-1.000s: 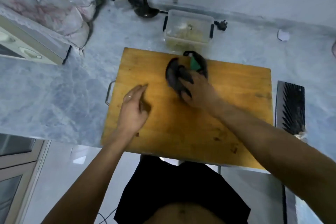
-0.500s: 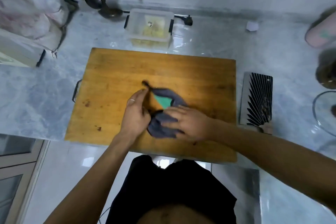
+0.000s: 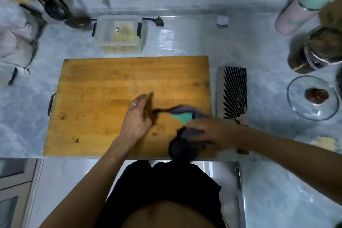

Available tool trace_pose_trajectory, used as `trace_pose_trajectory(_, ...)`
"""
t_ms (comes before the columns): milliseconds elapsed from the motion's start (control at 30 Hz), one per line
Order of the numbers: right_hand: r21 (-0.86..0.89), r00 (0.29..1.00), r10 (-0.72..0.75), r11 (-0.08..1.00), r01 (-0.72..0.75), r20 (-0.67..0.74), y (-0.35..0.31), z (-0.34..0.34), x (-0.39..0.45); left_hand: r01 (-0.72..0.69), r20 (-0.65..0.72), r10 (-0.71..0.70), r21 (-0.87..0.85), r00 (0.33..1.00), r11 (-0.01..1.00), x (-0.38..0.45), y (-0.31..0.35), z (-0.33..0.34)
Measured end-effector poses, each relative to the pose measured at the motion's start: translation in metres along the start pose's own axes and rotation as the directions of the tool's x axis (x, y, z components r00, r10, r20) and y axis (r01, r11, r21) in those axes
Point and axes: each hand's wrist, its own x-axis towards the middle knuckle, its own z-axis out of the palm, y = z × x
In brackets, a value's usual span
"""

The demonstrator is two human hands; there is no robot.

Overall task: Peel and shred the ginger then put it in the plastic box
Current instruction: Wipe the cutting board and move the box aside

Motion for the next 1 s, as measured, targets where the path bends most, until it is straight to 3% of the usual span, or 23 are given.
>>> trace_pose_trajectory(67, -0.032, 0.966, 0.234, 0.97, -0.239, -0.113, 0.036, -0.014, -0.005, -0.016, 0.053, 0.016, 0.013, 0.998, 1.0, -0.001, 0.006, 0.009)
trace_pose_trajectory(133, 0.05, 0.831, 0.493, 0.866, -0.497, -0.257, 0.048, -0.032, 0.005, -0.013, 0.085, 0.009, 0.044, 0.996, 0.999, -0.004, 0.013, 0.015)
trace_pose_trajectory(200, 0.145, 0.691, 0.683, 0.728, -0.67, -0.235, 0.018, -0.027, 0.029, 0.006, 0.052, -0.006, -0.001, 0.999, 1.0, -0.008, 0.017, 0.018)
trace_pose_trajectory(233, 0.151, 0.713, 0.661, 0.749, -0.645, -0.236, -0.006, -0.015, 0.042, 0.023, 0.008, -0.023, -0.063, 1.0, 0.998, -0.01, 0.017, 0.017)
trace_pose_trajectory(300, 0.129, 0.88, 0.43, 0.902, -0.411, -0.201, -0.051, 0.013, 0.056, 0.074, -0.092, -0.089, -0.155, 0.992, 0.985, -0.011, 0.012, 0.013)
trace_pose_trajectory(334, 0.125, 0.945, 0.306, 0.948, -0.292, -0.115, -0.062, 0.019, 0.056, 0.103, -0.125, -0.125, -0.167, 0.984, 0.981, -0.012, 0.008, 0.01)
trace_pose_trajectory(367, 0.121, 0.976, 0.208, 0.973, -0.198, -0.07, -0.059, 0.016, 0.052, 0.133, -0.14, -0.156, -0.163, 0.978, 0.978, -0.012, 0.003, 0.005)
trace_pose_trajectory(400, 0.112, 0.976, 0.201, 0.975, -0.191, -0.086, -0.045, 0.009, 0.05, 0.148, -0.15, -0.171, -0.153, 0.974, 0.977, -0.013, -0.002, 0.0)
trace_pose_trajectory(434, 0.103, 0.951, 0.29, 0.955, -0.279, -0.109, -0.028, 0.002, 0.051, 0.151, -0.154, -0.175, -0.154, 0.972, 0.976, -0.015, -0.009, -0.006)
trace_pose_trajectory(467, 0.11, 0.889, 0.44, 0.897, -0.429, -0.125, -0.009, -0.005, 0.054, 0.151, -0.154, -0.176, -0.16, 0.972, 0.975, -0.017, -0.014, -0.013)
trace_pose_trajectory(534, 0.182, 0.654, 0.731, 0.682, -0.708, -0.196, 0.016, -0.019, 0.07, 0.16, -0.168, -0.19, -0.177, 0.967, 0.971, -0.021, -0.028, -0.026)
trace_pose_trajectory(567, 0.217, 0.541, 0.815, 0.577, -0.787, -0.207, 0.013, -0.025, 0.087, 0.177, -0.186, -0.213, -0.194, 0.959, 0.965, -0.023, -0.034, -0.031)
trace_pose_trajectory(600, 0.228, 0.494, 0.844, 0.533, -0.815, -0.208, 0.002, -0.025, 0.108, 0.204, -0.203, -0.249, -0.219, 0.947, 0.954, -0.027, -0.04, -0.035)
trace_pose_trajectory(634, 0.22, 0.534, 0.823, 0.566, -0.794, -0.192, -0.016, -0.023, 0.13, 0.228, -0.217, -0.283, -0.247, 0.934, 0.942, -0.03, -0.045, -0.038)
trace_pose_trajectory(734, 0.2, 0.875, 0.479, 0.867, -0.457, -0.076, -0.063, -0.007, 0.171, 0.261, -0.238, -0.338, -0.301, 0.911, 0.917, -0.038, -0.059, -0.047)
trace_pose_trajectory(767, 0.208, 0.929, 0.368, 0.912, -0.353, -0.036, -0.059, -0.01, 0.174, 0.268, -0.232, -0.348, -0.317, 0.908, 0.91, -0.04, -0.065, -0.051)
trace_pose_trajectory(800, 0.218, 0.946, 0.324, 0.924, -0.313, -0.015, -0.047, -0.014, 0.175, 0.276, -0.226, -0.359, -0.327, 0.906, 0.904, -0.043, -0.071, -0.057)
trace_pose_trajectory(867, 0.231, 0.921, 0.39, 0.897, -0.377, -0.013, -0.023, -0.024, 0.183, 0.283, -0.251, -0.38, -0.348, 0.89, 0.894, -0.05, -0.09, -0.07)
trace_pose_trajectory(1001, 0.131, 0.761, 0.648, 0.758, -0.639, -0.031, -0.038, -0.028, 0.246, 0.289, -0.307, -0.424, -0.4, 0.852, 0.87, -0.067, -0.139, -0.097)
